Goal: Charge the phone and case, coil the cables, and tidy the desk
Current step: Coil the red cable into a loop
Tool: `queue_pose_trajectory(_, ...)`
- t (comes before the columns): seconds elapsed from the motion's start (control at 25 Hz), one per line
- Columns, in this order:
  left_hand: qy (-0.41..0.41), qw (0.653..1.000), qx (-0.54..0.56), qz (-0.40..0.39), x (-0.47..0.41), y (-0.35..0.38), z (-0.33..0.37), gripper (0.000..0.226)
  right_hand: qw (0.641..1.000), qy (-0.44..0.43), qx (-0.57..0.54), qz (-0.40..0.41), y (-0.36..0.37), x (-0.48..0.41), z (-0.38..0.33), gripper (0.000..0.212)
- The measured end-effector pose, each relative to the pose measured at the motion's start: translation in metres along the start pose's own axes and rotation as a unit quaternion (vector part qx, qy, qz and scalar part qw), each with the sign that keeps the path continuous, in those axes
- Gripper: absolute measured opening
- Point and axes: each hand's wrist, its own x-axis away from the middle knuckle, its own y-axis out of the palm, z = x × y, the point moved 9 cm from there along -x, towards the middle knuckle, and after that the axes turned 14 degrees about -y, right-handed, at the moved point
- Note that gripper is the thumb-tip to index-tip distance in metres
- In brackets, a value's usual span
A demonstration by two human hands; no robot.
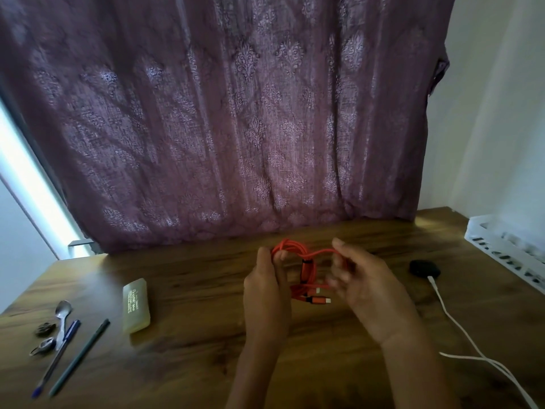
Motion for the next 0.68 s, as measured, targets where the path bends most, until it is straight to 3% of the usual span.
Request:
queue_pose_trajectory(0.12,-0.01,1.0,0.002,0.01,-0.002,-0.004,-0.004,0.021,0.975,-0.119,0.19,0.002,-0.014,0.001,-0.031,0.011)
queue_pose_trajectory(0.2,-0.014,1.0,0.012,0.005,-0.002,-0.003,-0.006,0.02,0.924,-0.226,0.308,0.006,-0.018,0.003,-0.05,0.007)
queue_pose_trajectory(0.32,-0.016,1.0,0.016,-0.012,0.004,0.001,-0.001,0.024,0.847,-0.347,0.401,0.029,-0.018,0.011,-0.067,0.008)
queue_pose_trajectory(0.48,0.061,0.994,-0.088,0.023,0.005,-0.005,0.017,0.043,0.725,-0.473,0.5,0.022,-0.006,0.026,-0.083,0.007)
queue_pose_trajectory(0.56,0.063,0.994,-0.087,0.033,0.003,-0.009,0.017,0.043,0.717,-0.47,0.515,0.01,-0.005,0.027,-0.083,0.007)
queue_pose_trajectory(0.68,-0.002,0.999,0.033,-0.006,0.003,-0.006,0.01,0.029,0.735,-0.431,0.524,-0.002,-0.009,0.02,-0.075,0.009)
